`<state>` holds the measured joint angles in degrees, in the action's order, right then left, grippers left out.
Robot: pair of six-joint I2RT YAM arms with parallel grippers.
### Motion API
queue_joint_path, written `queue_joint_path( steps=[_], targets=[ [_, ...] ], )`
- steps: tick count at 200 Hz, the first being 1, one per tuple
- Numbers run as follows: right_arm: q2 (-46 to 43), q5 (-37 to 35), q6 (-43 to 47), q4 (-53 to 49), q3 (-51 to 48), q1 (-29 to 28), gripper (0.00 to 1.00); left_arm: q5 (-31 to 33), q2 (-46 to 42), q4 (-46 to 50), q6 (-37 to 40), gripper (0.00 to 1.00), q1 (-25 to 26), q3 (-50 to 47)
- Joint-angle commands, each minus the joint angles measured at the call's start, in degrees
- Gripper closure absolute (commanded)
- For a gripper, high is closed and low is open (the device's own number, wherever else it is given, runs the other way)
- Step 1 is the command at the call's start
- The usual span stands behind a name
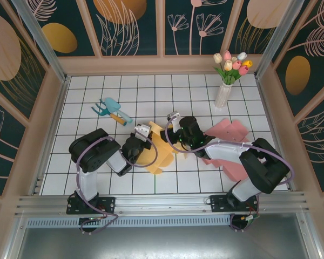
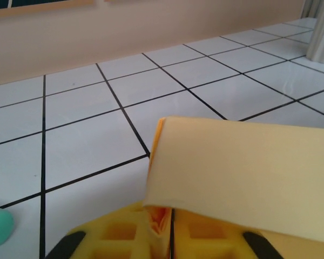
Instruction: Fold the paper box
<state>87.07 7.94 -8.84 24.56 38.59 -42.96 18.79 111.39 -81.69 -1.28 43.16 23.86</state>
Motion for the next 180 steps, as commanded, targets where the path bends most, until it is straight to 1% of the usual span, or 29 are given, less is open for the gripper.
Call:
queue_joint_path(
  steps=[1,3,17,34,61,95,104,130,155,174,180],
  targets=[
    [1.9,0.7,1.1,-8.0,0.8,-0.6,0.62,-0.8,1.0,-6.6,-0.5,0.98,-0.4,-0.7],
    [2.0,0.7,1.1,-8.1,1.0,-0.6,0.62,-0.9,1.1,-6.7,-0.5,1.00,-0.4,-0.8],
    [1.9,0.2,1.1,-8.8,1.9,-0.7,0.62,-2.2,1.2,-6.8,-0.9,1.00,-0.4,-1.1],
    [1.6,-0.8,1.0,-9.9,3.1,-0.8,0.61,-2.3,1.6,-7.5,-1.2,1.00,-0.3,-1.8],
    [-0.5,-2.8,0.7,-12.2,5.0,-0.8,0.61,1.5,2.0,-8.3,-2.4,1.00,-0.3,-3.6],
    [-6.7,-8.5,-0.9,-14.6,5.3,-2.8,0.60,3.2,1.2,-9.0,-3.5,1.00,0.3,-5.9],
    [-8.8,-11.5,-1.9,-14.8,4.7,-3.5,0.60,3.7,1.0,-9.0,-3.4,1.00,0.7,-6.3],
    [-14.1,-17.0,-7.0,-16.8,3.0,-5.4,0.60,6.6,0.3,-7.8,-3.4,1.00,2.3,-6.6],
    [-18.4,-21.0,-14.2,-19.2,0.6,-6.9,0.59,12.3,-0.9,-3.1,-4.6,1.00,4.2,-5.3],
    [-21.2,-21.6,-18.7,-16.6,-3.6,-8.1,0.57,15.5,-1.9,-0.1,-6.2,1.00,5.3,-4.6],
    [-21.9,-21.6,-20.0,-15.7,-4.8,-8.2,0.55,16.3,-2.0,0.1,-6.7,1.00,5.6,-4.6]
  ],
)
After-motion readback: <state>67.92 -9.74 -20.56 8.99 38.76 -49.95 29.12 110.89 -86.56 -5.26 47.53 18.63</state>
